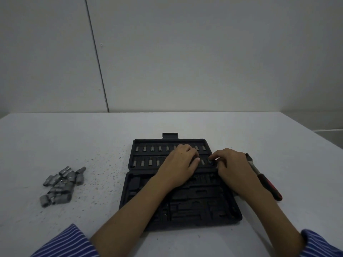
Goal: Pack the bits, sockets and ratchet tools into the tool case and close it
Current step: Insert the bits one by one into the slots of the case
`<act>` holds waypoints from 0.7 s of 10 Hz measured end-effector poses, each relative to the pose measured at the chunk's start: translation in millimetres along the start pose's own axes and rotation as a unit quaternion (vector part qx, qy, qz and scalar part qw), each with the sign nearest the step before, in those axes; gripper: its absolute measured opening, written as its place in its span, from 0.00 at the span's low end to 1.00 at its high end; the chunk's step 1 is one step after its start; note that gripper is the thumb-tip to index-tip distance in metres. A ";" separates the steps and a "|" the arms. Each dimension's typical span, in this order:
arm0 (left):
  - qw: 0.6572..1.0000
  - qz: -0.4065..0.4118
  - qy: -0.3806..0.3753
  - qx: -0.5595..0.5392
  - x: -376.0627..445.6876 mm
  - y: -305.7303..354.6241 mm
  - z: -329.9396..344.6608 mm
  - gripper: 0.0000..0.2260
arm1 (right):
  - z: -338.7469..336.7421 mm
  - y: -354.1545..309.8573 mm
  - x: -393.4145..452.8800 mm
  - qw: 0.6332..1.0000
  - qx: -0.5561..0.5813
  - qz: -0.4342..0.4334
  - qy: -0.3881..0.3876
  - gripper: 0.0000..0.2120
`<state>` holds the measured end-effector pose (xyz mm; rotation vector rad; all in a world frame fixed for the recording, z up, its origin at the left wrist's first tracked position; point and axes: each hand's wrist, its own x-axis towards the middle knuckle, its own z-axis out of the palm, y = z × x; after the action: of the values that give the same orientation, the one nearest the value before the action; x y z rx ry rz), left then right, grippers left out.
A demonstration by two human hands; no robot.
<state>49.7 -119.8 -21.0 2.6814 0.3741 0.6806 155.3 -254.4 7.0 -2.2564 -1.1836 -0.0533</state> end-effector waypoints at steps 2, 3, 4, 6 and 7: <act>1.000 -0.004 -0.002 0.001 0.0 -0.3 0.2 0.10 | 4.7 0.2 0.9 1.000 -0.015 0.017 0.006 0.17; 1.000 -0.004 -0.001 0.002 -0.3 -0.1 0.5 0.10 | 3.8 -0.9 -0.3 0.999 -0.036 0.028 -0.005 0.16; 1.000 -0.003 0.002 0.002 -0.4 -0.1 1.1 0.10 | 2.5 -2.3 -1.1 0.998 -0.061 0.029 -0.016 0.17; 1.000 0.002 0.005 0.006 -0.4 -0.3 1.7 0.10 | 4.1 -3.5 -3.0 0.998 -0.055 0.033 0.002 0.15; 1.000 0.001 0.005 0.007 -0.6 0.1 1.2 0.10 | 4.5 -4.0 -3.5 0.998 -0.057 0.035 0.006 0.14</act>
<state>49.8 -120.4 -22.2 2.6924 0.3793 0.6960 149.1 -253.0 4.2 -2.3911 -1.1205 -0.1086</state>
